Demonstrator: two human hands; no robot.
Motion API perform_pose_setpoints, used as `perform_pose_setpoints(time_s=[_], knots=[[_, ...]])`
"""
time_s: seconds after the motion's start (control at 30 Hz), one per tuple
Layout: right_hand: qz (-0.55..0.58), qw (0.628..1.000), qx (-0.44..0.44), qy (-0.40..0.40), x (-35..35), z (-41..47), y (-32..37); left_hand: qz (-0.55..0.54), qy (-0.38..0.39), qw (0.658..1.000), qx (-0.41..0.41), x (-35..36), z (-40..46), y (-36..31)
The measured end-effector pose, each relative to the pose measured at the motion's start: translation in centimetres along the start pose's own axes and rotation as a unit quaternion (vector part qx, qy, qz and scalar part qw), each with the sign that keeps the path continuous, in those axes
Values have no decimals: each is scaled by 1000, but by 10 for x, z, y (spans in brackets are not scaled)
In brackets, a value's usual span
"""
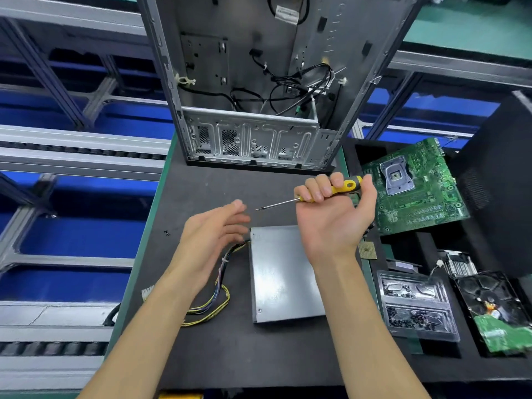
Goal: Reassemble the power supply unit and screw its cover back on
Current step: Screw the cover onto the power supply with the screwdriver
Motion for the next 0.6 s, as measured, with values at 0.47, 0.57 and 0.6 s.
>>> perform_pose_setpoints(time_s=[0.47, 0.57, 0.6], knots=[[-238, 964, 45, 105, 20, 2, -16, 400, 37, 915, -33, 2, -1, 34], [-259, 957, 51, 121, 20, 2, -22, 392, 33, 919, -9, 0, 1, 33], [-264, 955, 53, 125, 19, 2, -25, 388, 31, 921, -5, 0, 0, 33]])
Point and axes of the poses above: each hand's wrist, its own z-axis towards the middle knuckle, its own x-axis out of the palm, y = z × x, the point moved 6 cm from there along z, towards the middle knuckle, and after that the axes turned 10 degrees about y, right-handed, at the moved point
